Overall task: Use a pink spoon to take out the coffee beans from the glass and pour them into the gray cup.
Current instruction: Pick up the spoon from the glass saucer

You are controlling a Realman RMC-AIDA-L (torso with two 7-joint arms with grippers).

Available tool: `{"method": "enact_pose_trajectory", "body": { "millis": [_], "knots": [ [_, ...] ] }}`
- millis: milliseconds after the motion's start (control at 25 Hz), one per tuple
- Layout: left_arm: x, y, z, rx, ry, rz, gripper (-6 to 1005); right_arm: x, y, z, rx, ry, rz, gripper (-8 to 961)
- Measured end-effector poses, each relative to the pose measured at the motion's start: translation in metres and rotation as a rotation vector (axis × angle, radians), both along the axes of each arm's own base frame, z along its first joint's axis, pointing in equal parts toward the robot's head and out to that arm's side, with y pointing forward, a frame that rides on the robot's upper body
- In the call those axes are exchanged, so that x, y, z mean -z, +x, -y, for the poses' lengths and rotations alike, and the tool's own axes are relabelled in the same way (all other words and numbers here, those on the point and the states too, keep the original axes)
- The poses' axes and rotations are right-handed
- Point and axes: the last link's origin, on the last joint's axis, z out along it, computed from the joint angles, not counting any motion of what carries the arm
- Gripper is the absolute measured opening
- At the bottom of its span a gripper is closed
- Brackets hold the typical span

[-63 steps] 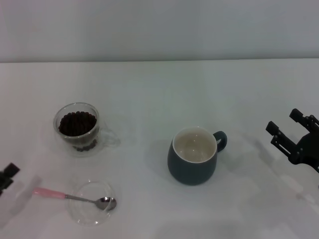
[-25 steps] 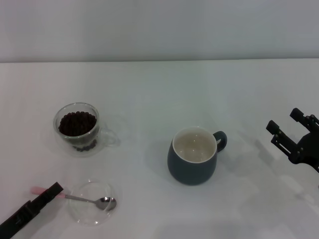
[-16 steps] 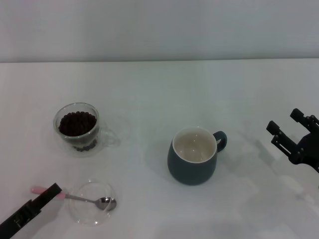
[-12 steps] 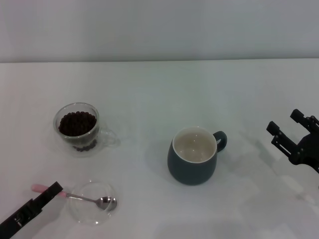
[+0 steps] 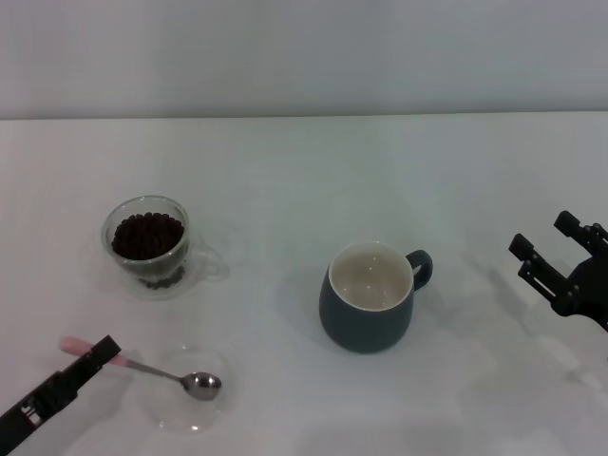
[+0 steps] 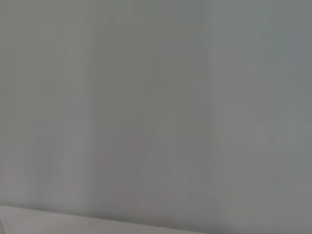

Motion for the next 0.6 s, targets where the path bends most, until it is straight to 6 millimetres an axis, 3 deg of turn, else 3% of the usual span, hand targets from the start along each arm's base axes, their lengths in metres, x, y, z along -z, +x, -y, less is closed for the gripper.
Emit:
{"method": "enact_pose_trajectory", "body": {
  "millis": [360, 600],
  "knots": [
    [-0.014, 0.002, -0.002, 0.057, -0.009, -0.001, 132, 0.0, 0.0, 0.0, 0.0, 0.003, 0.0, 754],
    [-0.035, 0.005, -0.006, 0.117, -0.005, 0.006, 131, 0.0, 0.0, 0.0, -0.001, 0.004, 0.0, 753]
  ]
}}
